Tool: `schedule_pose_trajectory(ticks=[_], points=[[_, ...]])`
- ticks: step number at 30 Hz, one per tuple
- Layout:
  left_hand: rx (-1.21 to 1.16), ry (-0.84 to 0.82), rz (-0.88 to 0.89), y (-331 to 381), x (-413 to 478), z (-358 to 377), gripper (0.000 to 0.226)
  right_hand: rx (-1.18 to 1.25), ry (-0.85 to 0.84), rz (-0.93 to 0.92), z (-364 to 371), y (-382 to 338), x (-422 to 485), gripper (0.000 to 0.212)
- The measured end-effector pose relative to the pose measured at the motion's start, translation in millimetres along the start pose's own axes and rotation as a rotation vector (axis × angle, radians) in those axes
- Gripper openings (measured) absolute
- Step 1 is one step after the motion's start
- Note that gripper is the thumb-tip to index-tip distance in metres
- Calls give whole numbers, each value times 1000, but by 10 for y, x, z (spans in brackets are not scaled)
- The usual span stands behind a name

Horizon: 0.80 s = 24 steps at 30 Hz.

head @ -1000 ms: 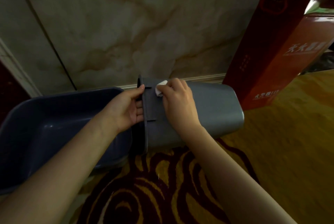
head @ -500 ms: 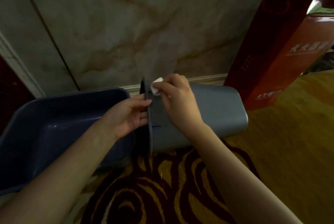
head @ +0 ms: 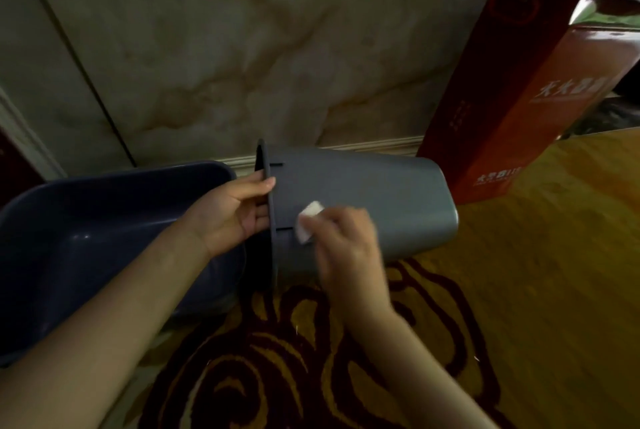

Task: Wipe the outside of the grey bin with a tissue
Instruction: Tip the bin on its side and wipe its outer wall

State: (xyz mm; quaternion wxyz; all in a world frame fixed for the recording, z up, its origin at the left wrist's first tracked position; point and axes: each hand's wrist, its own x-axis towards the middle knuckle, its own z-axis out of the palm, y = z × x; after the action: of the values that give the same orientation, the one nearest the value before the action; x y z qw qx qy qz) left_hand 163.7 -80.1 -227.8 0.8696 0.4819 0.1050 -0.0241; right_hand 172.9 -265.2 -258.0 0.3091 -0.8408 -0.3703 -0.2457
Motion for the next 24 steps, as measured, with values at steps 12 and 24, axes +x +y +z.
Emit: schedule_pose_trajectory(ticks=[12, 24], points=[[-9, 113, 44, 1, 52, 65, 18, -61, 301, 612, -16, 1216, -378, 25], [619, -191, -211, -270, -288, -377, 48, -25, 230, 268, 114, 774, -239, 25]])
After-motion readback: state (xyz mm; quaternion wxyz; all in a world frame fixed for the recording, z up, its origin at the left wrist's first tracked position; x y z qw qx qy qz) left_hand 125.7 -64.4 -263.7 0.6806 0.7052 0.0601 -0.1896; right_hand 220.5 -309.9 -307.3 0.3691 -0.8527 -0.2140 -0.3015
